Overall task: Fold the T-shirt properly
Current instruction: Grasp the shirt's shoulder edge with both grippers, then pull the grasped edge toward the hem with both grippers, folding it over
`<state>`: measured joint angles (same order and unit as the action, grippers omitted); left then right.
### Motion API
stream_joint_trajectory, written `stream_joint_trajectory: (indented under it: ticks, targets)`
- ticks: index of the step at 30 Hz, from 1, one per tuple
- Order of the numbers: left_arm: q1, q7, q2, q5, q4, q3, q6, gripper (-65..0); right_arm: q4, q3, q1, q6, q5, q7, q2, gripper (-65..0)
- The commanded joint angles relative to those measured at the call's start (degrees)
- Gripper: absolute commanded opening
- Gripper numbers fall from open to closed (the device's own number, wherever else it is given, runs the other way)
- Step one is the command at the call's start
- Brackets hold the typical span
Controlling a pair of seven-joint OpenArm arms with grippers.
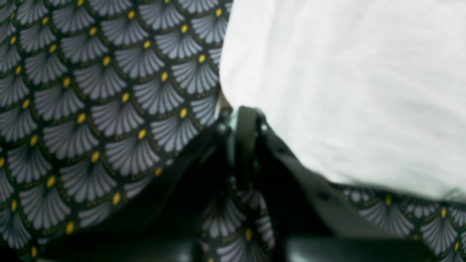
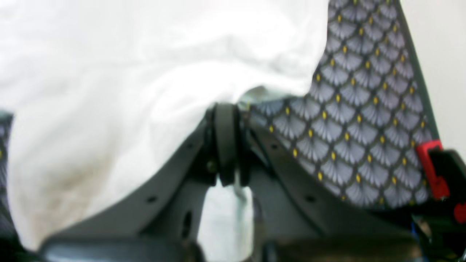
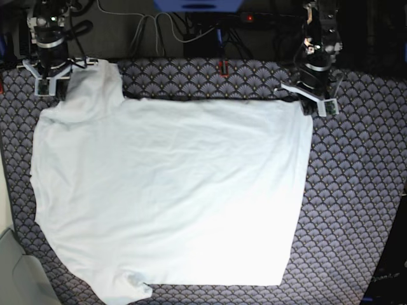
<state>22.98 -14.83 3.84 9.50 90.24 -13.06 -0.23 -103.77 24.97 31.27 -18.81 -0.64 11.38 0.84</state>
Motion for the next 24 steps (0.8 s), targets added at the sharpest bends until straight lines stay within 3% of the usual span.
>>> stream_joint_trajectory:
  ticks: [1, 8, 12, 15, 17, 24]
  targets:
    - [-0.35, 1.07, 0.25, -0.05, 1.32, -0.17, 0.1, -64.5, -1.33, 0.3, 0.16, 0.13, 0.42, -1.57, 1.22, -63.9]
    - [-3.33, 1.07, 1.66, -0.13, 2.47, -0.08, 0.45, -64.5, -1.07, 0.22, -3.79, 0.13, 0.34, -1.4, 3.42, -63.9]
    - [-6.15, 1.07, 2.19, -0.22, 0.88, -0.17, 0.45, -64.5, -1.07, -0.14, -7.13, -0.31, 0.34, 3.79, 4.13, -63.9]
    - [-8.52, 0.98, 2.71, -0.22, -0.35, 0.09, 0.45, -64.5, -0.98, 0.3, -11.97, -5.24, 0.25, 7.92, 4.48, -63.9]
    - [-9.93, 0.63, 3.15, -0.22, -0.79, 0.09, 0.45, -64.5, -0.98, 0.3, -14.96, -6.2, 0.25, 11.52, 4.57, -63.9]
    - [-18.37, -8.6, 3.33, -0.22, -1.14, -0.17, 0.1, -64.5, 1.3, -0.4, -24.37, -6.29, 0.25, 17.15, 7.73, -63.9]
